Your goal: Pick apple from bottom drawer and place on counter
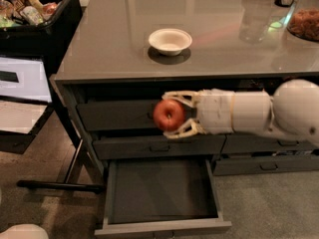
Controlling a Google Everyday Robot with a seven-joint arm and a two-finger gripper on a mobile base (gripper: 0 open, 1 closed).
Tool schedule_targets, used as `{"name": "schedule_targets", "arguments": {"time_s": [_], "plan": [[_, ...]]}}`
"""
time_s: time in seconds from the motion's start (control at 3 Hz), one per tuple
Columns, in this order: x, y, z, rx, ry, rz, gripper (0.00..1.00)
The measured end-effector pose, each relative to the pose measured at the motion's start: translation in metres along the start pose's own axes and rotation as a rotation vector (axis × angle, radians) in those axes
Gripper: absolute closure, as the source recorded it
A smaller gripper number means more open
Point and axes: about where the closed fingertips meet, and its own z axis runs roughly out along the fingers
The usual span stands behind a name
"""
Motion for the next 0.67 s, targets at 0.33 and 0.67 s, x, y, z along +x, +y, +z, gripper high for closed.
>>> {"name": "schedule_targets", "arguments": {"time_s": [0.33, 0.67], "plan": [[-0.009, -0.066, 0.025, 0.011, 0.011, -0.022, 1.00], [0.000, -0.127, 0.051, 0.021, 0.023, -0.023, 1.00]]}}
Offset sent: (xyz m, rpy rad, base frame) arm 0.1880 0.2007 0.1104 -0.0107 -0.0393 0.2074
